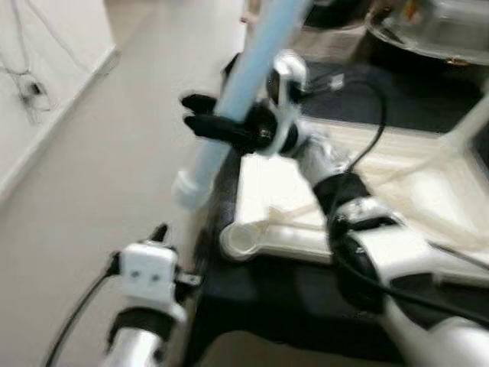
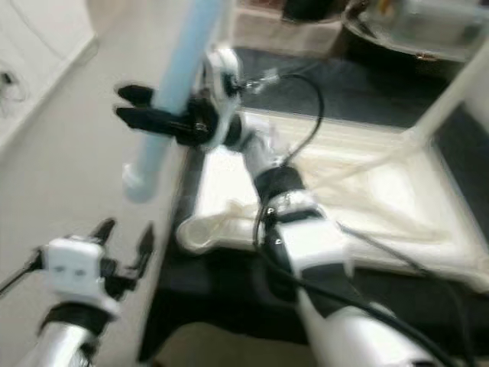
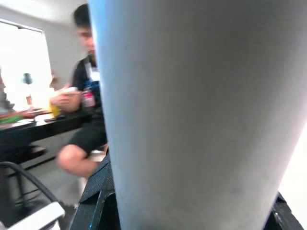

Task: Building children table

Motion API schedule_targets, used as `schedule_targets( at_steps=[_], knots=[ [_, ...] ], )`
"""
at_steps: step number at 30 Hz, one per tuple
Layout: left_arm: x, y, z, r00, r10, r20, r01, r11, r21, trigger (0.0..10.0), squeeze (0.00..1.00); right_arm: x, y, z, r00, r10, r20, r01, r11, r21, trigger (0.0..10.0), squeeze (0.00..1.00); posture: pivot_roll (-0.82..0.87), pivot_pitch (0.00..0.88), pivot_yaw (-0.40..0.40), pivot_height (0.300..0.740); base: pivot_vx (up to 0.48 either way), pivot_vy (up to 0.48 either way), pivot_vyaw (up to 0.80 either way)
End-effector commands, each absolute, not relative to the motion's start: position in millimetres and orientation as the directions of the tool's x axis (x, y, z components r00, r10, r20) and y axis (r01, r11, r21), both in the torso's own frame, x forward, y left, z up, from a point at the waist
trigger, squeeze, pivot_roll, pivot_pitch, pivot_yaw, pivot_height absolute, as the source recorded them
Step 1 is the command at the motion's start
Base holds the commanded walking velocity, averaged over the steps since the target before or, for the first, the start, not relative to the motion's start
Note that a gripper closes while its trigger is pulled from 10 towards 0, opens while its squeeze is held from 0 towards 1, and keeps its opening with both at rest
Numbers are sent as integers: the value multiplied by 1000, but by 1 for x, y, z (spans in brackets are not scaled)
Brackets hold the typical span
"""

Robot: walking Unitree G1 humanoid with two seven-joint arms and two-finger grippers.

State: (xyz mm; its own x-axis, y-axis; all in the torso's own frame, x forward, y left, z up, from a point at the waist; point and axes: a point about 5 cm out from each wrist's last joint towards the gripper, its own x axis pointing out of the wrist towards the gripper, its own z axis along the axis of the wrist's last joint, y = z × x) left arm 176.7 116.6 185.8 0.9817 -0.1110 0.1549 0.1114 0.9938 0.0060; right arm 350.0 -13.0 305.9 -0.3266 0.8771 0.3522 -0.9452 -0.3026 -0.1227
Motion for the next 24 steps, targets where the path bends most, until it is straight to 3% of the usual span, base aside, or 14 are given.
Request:
schedule_targets(
  at_steps=[1, 7, 13, 20, 24],
  knots=[
    [174, 113, 184, 983, -119, 142, 121, 993, -4, 10000, 0, 355, -28, 309, -292, 891, 349, -956, -257, -144, 10000, 0, 100, 150, -90, 740, 0, 0, 0],
    [167, 109, 180, 984, -132, 116, 135, 991, -21, 10000, 0, 358, -29, 309, -275, 912, 305, -959, -238, -153, 10000, 0, 98, 164, -94, 740, 0, 0, 0],
    [156, 97, 176, 974, -215, 76, 221, 971, -88, 10000, 0, 363, -27, 305, -207, 951, 229, -973, -176, -150, 10000, 0, 100, 203, -100, 740, 0, 0, 0],
    [139, 85, 183, 958, -279, 63, 286, 944, -166, 10000, 0, 358, -23, 304, -295, 939, 176, -949, -266, -172, 10000, 0, 107, 282, -105, 740, 0, 0, 0],
    [136, 84, 185, 958, -281, 63, 288, 942, -175, 10000, 0, 358, -21, 304, -305, 938, 165, -945, -276, -178, 10000, 0, 108, 294, -107, 740, 0, 0, 0]
  ],
)
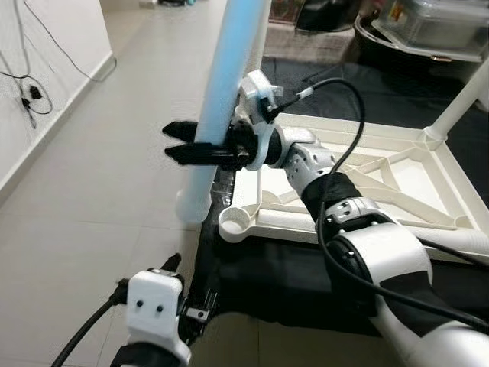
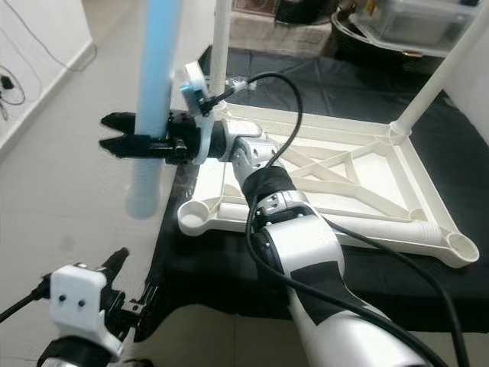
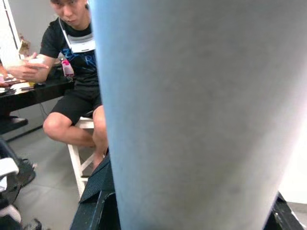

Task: Building children table

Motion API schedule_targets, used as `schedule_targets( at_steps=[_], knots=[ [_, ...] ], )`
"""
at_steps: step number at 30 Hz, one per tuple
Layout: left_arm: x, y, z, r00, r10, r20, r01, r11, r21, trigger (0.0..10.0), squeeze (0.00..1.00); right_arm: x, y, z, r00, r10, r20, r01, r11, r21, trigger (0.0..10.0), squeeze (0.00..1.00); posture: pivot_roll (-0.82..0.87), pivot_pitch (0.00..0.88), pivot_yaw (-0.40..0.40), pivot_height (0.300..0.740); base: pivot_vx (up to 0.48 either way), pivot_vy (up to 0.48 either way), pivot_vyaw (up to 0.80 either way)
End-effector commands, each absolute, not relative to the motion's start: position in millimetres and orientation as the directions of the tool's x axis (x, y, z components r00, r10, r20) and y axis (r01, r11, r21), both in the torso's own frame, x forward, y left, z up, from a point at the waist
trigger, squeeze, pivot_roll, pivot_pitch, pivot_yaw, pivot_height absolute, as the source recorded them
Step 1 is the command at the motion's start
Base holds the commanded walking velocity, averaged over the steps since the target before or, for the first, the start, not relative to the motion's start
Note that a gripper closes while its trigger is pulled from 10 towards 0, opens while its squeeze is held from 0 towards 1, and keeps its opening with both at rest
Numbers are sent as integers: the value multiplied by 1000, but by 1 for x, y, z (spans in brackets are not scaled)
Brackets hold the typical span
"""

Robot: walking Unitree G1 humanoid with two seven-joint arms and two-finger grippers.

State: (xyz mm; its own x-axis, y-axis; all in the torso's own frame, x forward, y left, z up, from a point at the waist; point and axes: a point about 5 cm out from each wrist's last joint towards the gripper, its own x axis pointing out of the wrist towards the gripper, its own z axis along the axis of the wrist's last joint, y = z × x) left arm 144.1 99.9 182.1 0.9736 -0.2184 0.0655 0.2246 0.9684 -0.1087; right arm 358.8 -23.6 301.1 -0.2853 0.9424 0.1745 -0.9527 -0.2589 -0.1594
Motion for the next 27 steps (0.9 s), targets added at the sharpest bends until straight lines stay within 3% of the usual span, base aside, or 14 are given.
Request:
schedule_targets(
  at_steps=[1, 12, 16, 27],
  knots=[
    [132, 82, 187, 957, -285, 60, 291, 939, -184, 10000, 0, 357, -20, 304, -309, 940, 144, -943, -282, -178, 10000, 0, 112, 319, -108, 740, 0, 0, 0],
    [110, 70, 190, 941, -339, 19, 331, 902, -277, 10000, 0, 362, -36, 330, -271, 960, 76, -943, -250, -219, 10000, 0, 112, 404, -117, 740, 0, 0, 0],
    [99, 59, 192, 900, -433, 47, 423, 842, -334, 10000, 0, 360, -37, 343, -277, 959, 50, -928, -254, -273, 10000, 0, 120, 411, -116, 740, 0, 0, 0],
    [96, 61, 188, 899, -438, 15, 421, 854, -304, 10000, 0, 357, -43, 358, -286, 958, 15, -900, -263, -347, 10000, 0, 121, 395, -106, 740, 0, 0, 0]
  ],
)
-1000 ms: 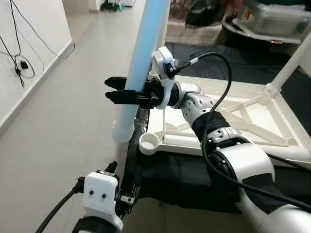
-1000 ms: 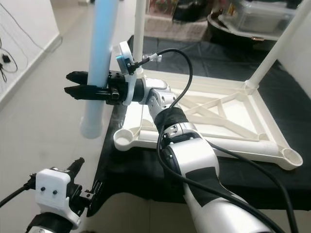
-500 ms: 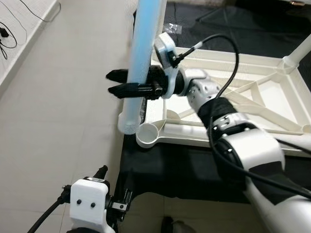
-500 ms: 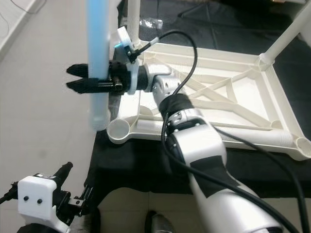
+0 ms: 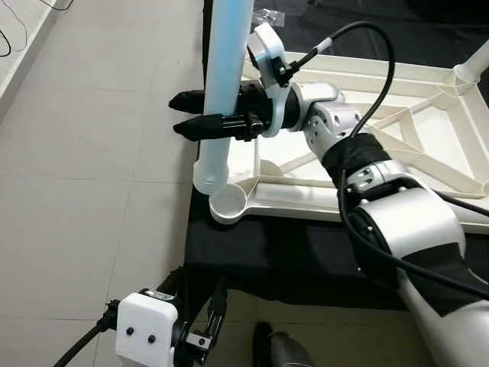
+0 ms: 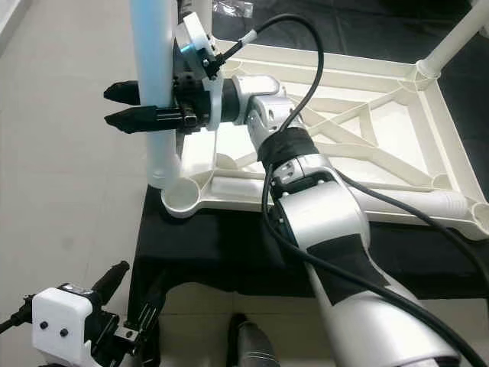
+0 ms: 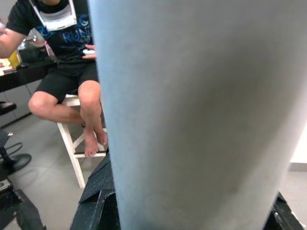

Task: Building children table

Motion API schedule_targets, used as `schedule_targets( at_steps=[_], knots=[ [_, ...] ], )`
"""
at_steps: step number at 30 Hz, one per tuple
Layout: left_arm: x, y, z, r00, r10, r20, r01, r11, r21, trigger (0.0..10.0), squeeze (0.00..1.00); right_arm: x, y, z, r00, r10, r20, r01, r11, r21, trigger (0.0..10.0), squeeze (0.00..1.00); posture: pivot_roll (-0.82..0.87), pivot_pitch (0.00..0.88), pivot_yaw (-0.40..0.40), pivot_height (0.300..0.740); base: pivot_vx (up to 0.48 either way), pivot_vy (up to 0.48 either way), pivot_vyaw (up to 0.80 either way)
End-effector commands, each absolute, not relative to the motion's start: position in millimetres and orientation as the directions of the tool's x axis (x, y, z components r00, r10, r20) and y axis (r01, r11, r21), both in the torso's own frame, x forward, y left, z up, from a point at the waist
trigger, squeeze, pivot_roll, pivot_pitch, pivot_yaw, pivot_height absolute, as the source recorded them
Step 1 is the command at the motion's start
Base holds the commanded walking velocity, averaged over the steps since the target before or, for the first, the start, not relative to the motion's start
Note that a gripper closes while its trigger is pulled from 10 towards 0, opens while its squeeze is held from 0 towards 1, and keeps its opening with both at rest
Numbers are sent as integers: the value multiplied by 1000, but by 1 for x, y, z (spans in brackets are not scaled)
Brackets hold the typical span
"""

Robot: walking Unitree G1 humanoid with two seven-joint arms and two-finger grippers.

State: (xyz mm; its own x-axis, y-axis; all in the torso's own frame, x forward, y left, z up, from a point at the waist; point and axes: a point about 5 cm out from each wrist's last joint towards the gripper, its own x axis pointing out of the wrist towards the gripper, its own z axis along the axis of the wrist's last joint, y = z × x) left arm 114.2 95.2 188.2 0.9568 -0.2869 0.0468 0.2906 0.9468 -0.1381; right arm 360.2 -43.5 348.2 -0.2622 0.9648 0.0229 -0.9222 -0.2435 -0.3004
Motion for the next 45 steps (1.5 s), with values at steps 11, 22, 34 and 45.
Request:
schedule_targets(
  at_steps=[11, 22, 34, 45],
  knots=[
    [99, 76, 182, 914, -406, -8, 399, 901, -170, 10000, 0, 356, -64, 348, -273, 962, -27, -901, -266, -343, 10000, 0, 126, 375, -99, 740, 0, 0, 0],
    [101, 93, 172, 907, -414, -71, 417, 908, 31, 10000, 0, 348, -61, 332, -349, 935, -57, -887, -349, -304, 10000, 0, 130, 357, -81, 740, 0, 0, 0],
    [103, 94, 166, 897, -434, -81, 439, 897, 53, 10000, 0, 340, -55, 331, -410, 909, -77, -859, -413, -302, 10000, 0, 117, 345, -81, 740, 0, 0, 0],
    [101, 88, 165, 888, -451, -84, 456, 888, 54, 10000, 0, 343, -47, 314, -394, 906, -151, -858, -422, -292, 10000, 0, 118, 341, -90, 740, 0, 0, 0]
  ],
)
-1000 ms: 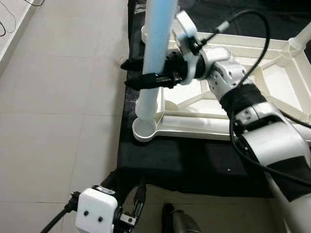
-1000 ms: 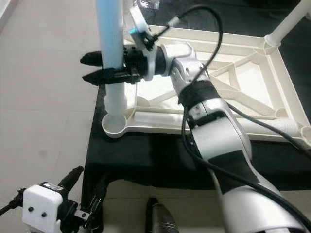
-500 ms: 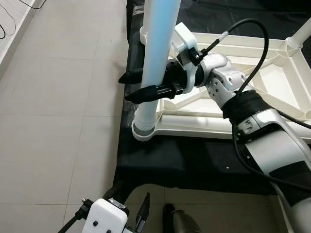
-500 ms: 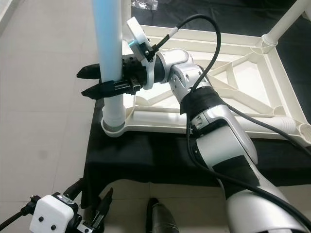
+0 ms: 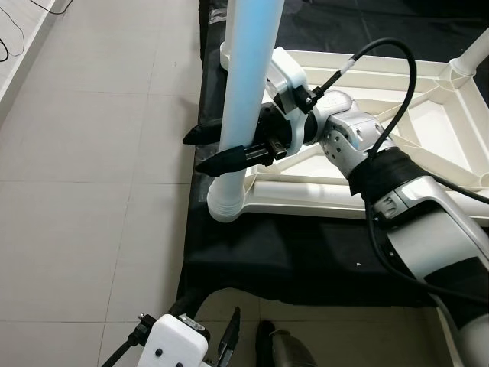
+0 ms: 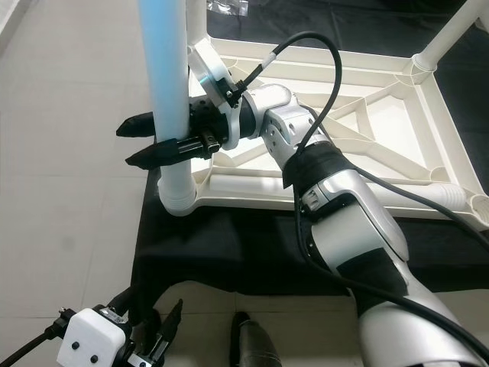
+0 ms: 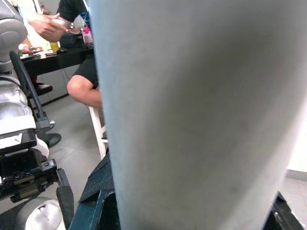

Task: Building children table

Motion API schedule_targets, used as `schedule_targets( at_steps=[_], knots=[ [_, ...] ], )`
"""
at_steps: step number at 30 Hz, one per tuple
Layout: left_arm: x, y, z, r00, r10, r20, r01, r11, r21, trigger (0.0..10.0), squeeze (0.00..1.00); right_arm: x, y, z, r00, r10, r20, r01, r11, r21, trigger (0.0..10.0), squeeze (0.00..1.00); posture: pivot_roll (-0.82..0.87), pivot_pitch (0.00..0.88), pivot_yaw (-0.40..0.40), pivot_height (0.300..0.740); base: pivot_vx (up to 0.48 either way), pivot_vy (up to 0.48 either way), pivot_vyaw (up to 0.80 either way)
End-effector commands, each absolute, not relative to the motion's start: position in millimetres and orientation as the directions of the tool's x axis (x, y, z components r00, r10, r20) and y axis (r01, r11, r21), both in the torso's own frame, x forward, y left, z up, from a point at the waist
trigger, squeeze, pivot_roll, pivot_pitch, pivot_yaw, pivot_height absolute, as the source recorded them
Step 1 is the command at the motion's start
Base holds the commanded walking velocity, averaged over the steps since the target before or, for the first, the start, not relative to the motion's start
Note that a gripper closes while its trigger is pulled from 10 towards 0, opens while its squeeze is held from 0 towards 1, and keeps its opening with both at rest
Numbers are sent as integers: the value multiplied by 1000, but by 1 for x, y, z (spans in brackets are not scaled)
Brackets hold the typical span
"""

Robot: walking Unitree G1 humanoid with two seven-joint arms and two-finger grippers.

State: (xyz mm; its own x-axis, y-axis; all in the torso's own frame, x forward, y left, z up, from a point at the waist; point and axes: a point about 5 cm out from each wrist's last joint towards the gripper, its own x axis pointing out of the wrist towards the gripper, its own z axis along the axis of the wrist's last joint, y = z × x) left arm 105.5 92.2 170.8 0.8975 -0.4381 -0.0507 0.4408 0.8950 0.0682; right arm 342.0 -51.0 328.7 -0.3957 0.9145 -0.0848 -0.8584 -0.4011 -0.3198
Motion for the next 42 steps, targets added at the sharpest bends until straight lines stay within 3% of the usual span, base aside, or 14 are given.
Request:
schedule_targets(
  at_steps=[1, 15, 23, 35, 38, 39, 40, 42],
  knots=[
    [101, 88, 164, 887, -454, -84, 459, 887, 56, 10000, 0, 344, -47, 312, -386, 906, -173, -857, -422, -297, 10000, 0, 118, 341, -90, 740, 0, 0, 0],
    [101, 85, 163, 887, -455, -81, 460, 886, 59, 10000, 0, 346, -45, 297, -372, 881, -294, -845, -452, -285, 10000, 0, 119, 336, -96, 740, 0, 0, 0],
    [100, 85, 163, 886, -457, -79, 462, 885, 59, 10000, 0, 345, -28, 283, -389, 853, -348, -827, -489, -277, 10000, 0, 117, 334, -100, 740, 0, 0, 0],
    [100, 84, 163, 892, -446, -77, 451, 891, 59, 10000, 0, 353, -26, 279, -352, 917, -187, -897, -388, -212, 10000, 0, 118, 338, -105, 740, 0, 0, 0],
    [102, 84, 162, 891, -448, -75, 453, 890, 60, 10000, 0, 362, -26, 277, -213, 969, -127, -952, -235, -195, 10000, 0, 108, 339, -102, 740, 0, 0, 0],
    [102, 84, 162, 891, -448, -75, 453, 890, 60, 10000, 0, 362, -26, 277, -213, 969, -127, -952, -235, -195, 10000, 0, 108, 339, -102, 740, 0, 0, 0],
    [102, 84, 162, 891, -447, -74, 452, 890, 61, 10000, 0, 367, -26, 274, -128, 986, -109, -969, -148, -197, 10000, 0, 108, 339, -102, 740, 0, 0, 0],
    [102, 84, 162, 892, -446, -74, 451, 891, 62, 10000, 0, 367, -27, 273, -122, 988, -96, -971, -139, -196, 10000, 0, 108, 338, -105, 740, 0, 0, 0]
  ],
)
